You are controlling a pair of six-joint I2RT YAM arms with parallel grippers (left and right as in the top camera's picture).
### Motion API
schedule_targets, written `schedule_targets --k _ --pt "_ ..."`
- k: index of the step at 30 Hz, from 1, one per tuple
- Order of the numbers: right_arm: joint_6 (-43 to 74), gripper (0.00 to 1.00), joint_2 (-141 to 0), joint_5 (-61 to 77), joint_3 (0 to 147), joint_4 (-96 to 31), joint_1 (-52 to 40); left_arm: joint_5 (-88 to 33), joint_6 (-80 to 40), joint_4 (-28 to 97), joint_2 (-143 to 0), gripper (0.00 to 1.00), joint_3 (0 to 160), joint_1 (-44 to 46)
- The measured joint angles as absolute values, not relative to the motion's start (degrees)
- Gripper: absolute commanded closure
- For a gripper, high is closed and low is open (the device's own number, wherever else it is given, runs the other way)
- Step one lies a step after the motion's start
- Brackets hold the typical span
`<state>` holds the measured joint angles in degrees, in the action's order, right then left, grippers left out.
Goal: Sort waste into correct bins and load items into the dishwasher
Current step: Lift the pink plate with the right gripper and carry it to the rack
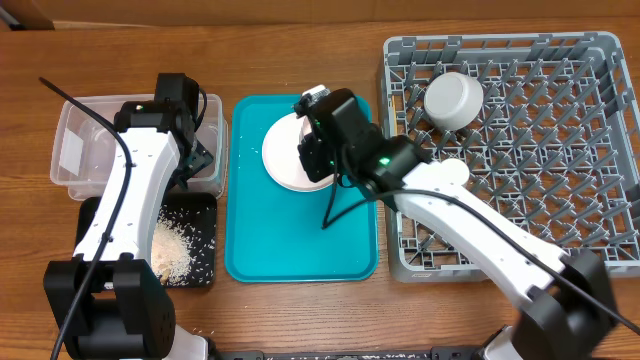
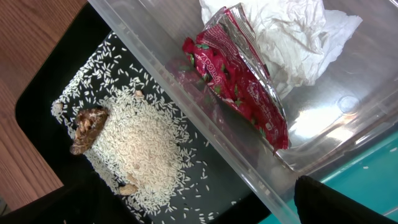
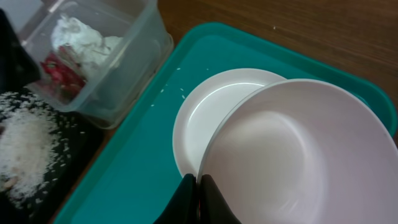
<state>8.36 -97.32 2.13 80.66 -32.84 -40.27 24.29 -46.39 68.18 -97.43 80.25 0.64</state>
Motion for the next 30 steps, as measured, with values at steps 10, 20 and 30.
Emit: schedule_targets --k 10,20,30 --pt "8.8 0.96 -88.7 5.1 80.7 -42.1 -38.5 24.3 -46.4 68.2 -97.4 0.0 80.2 0.6" --pt "8.9 0.96 -83.5 16.7 80.7 -46.2 -22.2 24.3 -46.4 68.2 -97.4 0.0 80.2 0.6" --pt "7.9 0.96 -83.5 36.7 80.7 -46.7 0.1 24.3 -46.4 68.2 -97.4 0.0 80.2 0.6"
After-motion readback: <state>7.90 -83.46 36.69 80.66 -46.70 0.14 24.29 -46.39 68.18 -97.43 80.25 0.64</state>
